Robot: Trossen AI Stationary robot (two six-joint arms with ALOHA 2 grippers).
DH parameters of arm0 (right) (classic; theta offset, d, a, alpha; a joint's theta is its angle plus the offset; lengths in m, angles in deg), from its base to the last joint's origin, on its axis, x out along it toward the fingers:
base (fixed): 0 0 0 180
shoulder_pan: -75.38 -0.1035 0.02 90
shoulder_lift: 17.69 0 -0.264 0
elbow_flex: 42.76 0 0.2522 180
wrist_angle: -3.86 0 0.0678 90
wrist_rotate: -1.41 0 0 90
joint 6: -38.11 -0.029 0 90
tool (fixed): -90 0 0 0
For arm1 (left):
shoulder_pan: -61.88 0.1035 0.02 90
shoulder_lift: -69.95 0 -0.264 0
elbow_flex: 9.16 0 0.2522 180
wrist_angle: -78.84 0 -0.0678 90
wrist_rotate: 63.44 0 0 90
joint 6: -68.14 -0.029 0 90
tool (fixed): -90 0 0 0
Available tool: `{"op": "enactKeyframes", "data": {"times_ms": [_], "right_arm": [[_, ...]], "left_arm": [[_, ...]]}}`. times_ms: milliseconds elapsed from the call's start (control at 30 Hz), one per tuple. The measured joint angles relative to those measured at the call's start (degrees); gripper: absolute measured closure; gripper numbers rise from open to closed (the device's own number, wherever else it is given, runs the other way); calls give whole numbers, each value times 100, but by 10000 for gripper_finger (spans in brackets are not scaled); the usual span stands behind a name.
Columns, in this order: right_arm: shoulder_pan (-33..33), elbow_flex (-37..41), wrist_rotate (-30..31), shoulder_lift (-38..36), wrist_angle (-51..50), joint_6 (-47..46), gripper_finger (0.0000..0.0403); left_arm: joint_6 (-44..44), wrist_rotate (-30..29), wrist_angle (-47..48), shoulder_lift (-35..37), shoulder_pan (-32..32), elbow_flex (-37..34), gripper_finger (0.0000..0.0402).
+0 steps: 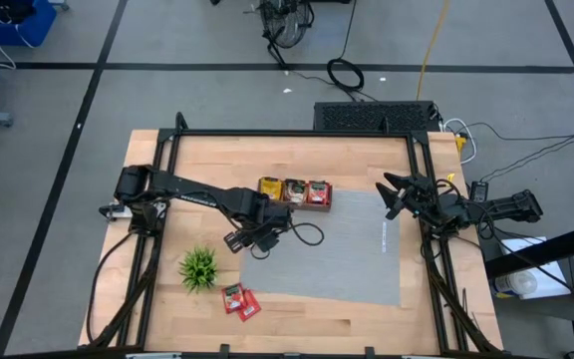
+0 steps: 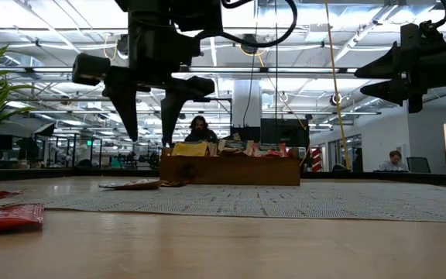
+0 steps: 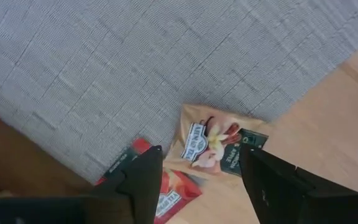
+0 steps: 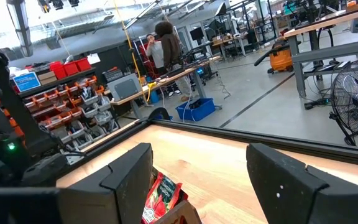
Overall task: Pick & Place Tea
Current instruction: Put the gold tea bag into the middle section of the wooden organizer
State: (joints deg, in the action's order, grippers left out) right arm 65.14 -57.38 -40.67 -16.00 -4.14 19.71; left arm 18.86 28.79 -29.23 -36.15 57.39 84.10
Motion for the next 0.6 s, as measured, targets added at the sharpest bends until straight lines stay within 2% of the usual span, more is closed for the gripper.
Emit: {"op": "enactKeyframes", "data": {"times_ms": [333,600], "right_arm": [[1,0,-1,0,-1,0,161],[0,0,-1,0,0,0,161]], "left_arm": [[-403,1,-795,4,50,-365,190],[-371,-128,-883,-167,119,-597,190]]}}
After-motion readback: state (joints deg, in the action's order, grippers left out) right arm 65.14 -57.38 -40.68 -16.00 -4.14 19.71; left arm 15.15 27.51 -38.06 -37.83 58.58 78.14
